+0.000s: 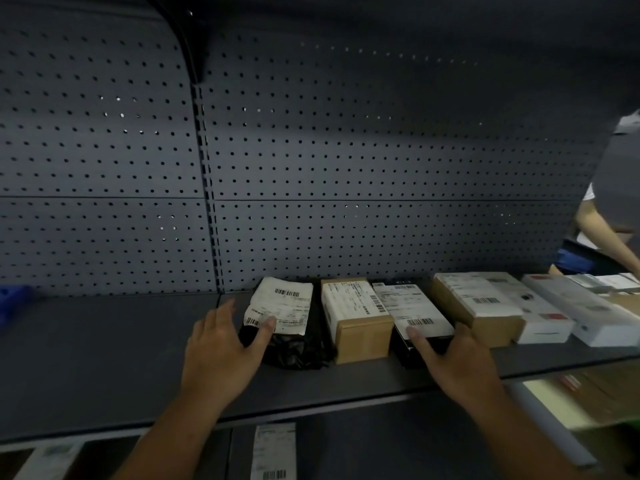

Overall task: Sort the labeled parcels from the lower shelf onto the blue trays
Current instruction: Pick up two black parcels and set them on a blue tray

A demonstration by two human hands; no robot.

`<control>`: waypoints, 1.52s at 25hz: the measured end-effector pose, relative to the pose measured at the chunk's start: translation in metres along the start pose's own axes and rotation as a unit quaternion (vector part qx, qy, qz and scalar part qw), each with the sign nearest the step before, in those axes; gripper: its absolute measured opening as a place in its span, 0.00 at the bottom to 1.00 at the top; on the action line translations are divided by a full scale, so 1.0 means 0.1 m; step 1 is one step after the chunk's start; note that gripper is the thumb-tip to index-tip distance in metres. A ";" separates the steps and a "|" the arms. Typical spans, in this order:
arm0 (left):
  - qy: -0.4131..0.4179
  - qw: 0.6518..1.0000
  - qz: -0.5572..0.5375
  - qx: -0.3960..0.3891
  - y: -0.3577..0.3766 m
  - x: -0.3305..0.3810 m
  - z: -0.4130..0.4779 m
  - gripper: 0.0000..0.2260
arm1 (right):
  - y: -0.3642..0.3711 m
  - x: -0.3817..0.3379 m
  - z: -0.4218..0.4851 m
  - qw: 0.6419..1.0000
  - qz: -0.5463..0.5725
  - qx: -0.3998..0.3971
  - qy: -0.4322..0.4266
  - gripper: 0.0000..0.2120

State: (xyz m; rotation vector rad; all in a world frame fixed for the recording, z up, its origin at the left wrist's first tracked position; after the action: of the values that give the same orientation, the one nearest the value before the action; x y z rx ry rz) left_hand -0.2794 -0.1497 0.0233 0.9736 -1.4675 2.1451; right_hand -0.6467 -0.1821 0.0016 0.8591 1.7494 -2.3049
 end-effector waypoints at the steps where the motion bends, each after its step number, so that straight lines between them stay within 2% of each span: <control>1: -0.016 1.000 -0.007 -0.006 0.03 -0.02 0.02 0.42 | 0.00 0.01 0.02 1.000 -0.004 -0.001 0.008 0.47; 3: -0.027 0.999 -0.011 -0.012 0.09 -0.05 0.08 0.44 | -0.02 0.01 0.04 1.000 -0.013 0.000 0.019 0.48; 9: -0.008 0.999 0.020 -0.033 0.26 -0.02 0.07 0.36 | -0.03 -0.03 -0.01 0.999 0.005 0.024 0.030 0.48; 15: 0.034 0.999 -0.002 0.013 0.31 0.04 -0.02 0.35 | 0.00 -0.11 -0.14 0.983 0.150 0.106 -0.020 0.42; 19: 0.039 0.993 -0.114 0.016 0.36 0.06 -0.08 0.31 | 0.00 -0.17 -0.22 0.964 0.205 0.161 -0.051 0.39; 26: 0.010 0.972 -0.228 0.055 0.42 0.00 -0.08 0.27 | 0.08 -0.13 -0.19 0.945 0.272 0.180 -0.038 0.37; 31: -0.049 0.946 -0.309 0.088 0.33 -0.07 0.01 0.22 | 0.06 -0.05 -0.13 0.931 0.299 0.206 -0.027 0.31; 34: -0.070 0.915 -0.380 0.115 0.19 -0.07 0.01 0.20 | -0.04 -0.01 -0.06 0.919 0.323 0.228 -0.008 0.31; 38: -0.073 0.892 -0.421 0.147 -0.09 -0.08 -0.08 0.20 | -0.22 -0.14 0.02 0.879 0.422 0.222 0.005 0.33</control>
State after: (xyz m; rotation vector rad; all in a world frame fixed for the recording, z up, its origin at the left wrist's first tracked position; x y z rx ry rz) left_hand -0.2707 -0.1384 0.0216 1.5458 -0.5591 1.6564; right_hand -0.6451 -0.1796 0.0273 1.3501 0.5804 -2.0367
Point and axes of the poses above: each hand's wrist, its own z-axis towards the middle knuckle, its own y-axis out of the palm, x = y × z, the point moved 5 cm from there along z, towards the middle knuckle, and after that the axes turned 5 degrees about -z, right-handed, at the moved point
